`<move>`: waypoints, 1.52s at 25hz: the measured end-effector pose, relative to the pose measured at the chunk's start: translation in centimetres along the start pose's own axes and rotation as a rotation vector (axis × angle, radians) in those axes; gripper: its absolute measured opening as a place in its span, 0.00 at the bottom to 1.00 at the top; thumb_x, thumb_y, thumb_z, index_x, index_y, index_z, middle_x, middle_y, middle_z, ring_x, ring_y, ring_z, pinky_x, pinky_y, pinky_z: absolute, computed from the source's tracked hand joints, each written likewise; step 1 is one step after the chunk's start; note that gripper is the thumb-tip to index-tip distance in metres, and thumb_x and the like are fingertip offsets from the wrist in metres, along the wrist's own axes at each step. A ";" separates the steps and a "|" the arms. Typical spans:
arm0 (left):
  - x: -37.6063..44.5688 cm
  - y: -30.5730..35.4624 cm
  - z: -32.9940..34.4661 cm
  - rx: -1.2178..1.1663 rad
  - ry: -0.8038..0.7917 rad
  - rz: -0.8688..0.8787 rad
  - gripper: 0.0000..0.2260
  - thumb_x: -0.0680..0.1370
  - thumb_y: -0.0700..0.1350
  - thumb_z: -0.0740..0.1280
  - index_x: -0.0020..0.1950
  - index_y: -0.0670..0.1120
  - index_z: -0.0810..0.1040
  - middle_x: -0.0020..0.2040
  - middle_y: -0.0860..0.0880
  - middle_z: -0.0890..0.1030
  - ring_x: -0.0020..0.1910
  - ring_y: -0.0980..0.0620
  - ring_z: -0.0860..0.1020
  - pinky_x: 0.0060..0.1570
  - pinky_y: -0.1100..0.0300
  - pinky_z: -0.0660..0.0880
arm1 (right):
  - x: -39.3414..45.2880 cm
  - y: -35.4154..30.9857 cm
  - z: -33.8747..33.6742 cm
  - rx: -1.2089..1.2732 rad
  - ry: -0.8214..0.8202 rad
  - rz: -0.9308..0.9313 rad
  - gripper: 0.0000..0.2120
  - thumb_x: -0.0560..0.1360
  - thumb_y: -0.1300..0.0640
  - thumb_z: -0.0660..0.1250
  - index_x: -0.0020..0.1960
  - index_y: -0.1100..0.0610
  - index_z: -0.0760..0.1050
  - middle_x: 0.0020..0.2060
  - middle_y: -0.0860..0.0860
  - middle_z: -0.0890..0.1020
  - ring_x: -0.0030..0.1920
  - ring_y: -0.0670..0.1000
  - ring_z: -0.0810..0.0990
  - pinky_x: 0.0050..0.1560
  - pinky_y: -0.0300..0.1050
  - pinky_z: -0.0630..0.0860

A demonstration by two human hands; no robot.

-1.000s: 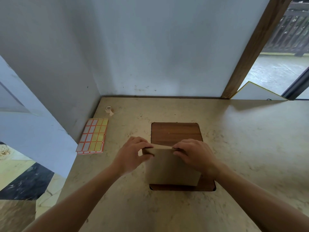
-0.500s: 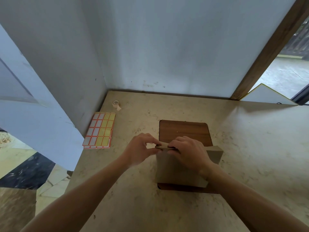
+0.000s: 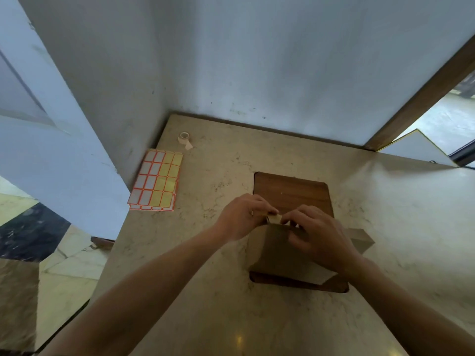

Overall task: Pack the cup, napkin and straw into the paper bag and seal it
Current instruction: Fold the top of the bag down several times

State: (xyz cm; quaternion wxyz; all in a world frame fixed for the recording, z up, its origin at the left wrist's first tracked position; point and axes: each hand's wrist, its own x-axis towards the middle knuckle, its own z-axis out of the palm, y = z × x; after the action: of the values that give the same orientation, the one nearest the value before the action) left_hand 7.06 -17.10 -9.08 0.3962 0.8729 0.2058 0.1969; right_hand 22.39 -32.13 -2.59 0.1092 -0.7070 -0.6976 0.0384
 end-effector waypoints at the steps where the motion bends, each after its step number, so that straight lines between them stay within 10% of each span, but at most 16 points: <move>1: 0.2 -0.2 0.2 -0.025 0.018 -0.009 0.09 0.74 0.46 0.72 0.53 0.55 0.83 0.49 0.56 0.81 0.48 0.60 0.73 0.48 0.63 0.70 | 0.2 -0.4 0.3 -0.031 0.020 0.014 0.13 0.74 0.43 0.61 0.56 0.45 0.74 0.47 0.44 0.78 0.44 0.44 0.76 0.37 0.38 0.74; 14: 0.0 -1.9 2.3 0.017 0.144 0.163 0.07 0.78 0.42 0.67 0.51 0.46 0.84 0.48 0.50 0.83 0.46 0.50 0.78 0.43 0.58 0.73 | 0.8 -0.9 1.6 0.102 0.235 -0.047 0.10 0.76 0.47 0.66 0.44 0.51 0.82 0.39 0.45 0.82 0.39 0.45 0.76 0.32 0.42 0.75; 30: -2.9 -7.8 5.6 0.368 -0.110 -0.248 0.08 0.80 0.51 0.62 0.55 0.50 0.77 0.52 0.50 0.80 0.54 0.49 0.74 0.42 0.58 0.69 | 0.0 -0.8 2.1 0.163 0.208 -0.136 0.10 0.77 0.49 0.65 0.46 0.51 0.83 0.41 0.45 0.83 0.41 0.45 0.77 0.34 0.45 0.76; 38: -0.4 -2.8 2.6 -0.026 0.140 0.168 0.09 0.77 0.49 0.65 0.52 0.51 0.83 0.49 0.54 0.82 0.48 0.55 0.78 0.44 0.61 0.74 | 0.5 -0.5 1.9 0.210 0.210 -0.118 0.07 0.75 0.49 0.68 0.46 0.51 0.83 0.41 0.44 0.84 0.40 0.46 0.78 0.34 0.47 0.77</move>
State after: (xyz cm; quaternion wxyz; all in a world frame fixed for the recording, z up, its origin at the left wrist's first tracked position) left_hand 7.47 -17.26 -12.88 0.3743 0.8660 0.1564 0.2925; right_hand 21.57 -31.44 -4.27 0.2569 -0.6498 -0.7147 0.0303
